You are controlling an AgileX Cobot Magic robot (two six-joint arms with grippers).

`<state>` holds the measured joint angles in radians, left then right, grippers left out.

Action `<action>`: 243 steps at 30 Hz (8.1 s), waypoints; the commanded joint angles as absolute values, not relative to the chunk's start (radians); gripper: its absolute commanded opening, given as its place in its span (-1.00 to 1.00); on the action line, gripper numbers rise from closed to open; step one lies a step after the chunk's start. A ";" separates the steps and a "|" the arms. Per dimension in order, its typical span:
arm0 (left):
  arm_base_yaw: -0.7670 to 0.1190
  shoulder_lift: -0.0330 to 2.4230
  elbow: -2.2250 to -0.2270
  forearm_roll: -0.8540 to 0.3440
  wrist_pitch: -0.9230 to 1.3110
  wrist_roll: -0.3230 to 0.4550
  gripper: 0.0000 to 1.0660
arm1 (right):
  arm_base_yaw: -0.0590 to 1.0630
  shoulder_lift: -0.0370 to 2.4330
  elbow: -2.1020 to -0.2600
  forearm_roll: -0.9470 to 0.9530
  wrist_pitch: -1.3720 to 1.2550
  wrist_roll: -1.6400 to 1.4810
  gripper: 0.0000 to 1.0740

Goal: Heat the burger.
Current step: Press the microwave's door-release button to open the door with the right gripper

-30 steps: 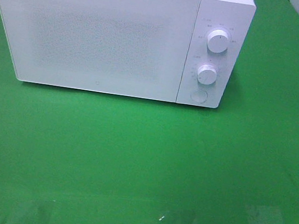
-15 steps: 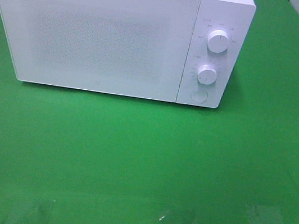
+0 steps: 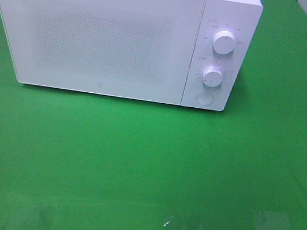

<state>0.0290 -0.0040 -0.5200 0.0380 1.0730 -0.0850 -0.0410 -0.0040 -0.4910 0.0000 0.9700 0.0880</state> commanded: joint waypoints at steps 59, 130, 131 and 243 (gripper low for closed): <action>0.030 -0.009 -0.518 0.033 1.069 -0.087 0.81 | -0.042 0.668 -0.406 -0.030 0.000 0.044 0.42; 0.030 -0.009 -0.518 0.033 1.069 -0.087 0.81 | 0.855 1.794 -0.498 0.819 -1.158 -0.119 0.36; 0.030 -0.009 -0.518 0.033 1.069 -0.087 0.81 | 0.855 1.794 -0.498 0.819 -1.158 -0.119 0.36; 0.030 -0.009 -0.518 0.034 1.069 -0.087 0.81 | 0.537 2.212 -1.117 0.604 -1.161 1.300 -1.00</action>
<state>0.0290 -0.0040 -0.5200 0.0380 1.0730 -0.0850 0.5880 2.2170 -0.9920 0.7530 -0.8700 1.2910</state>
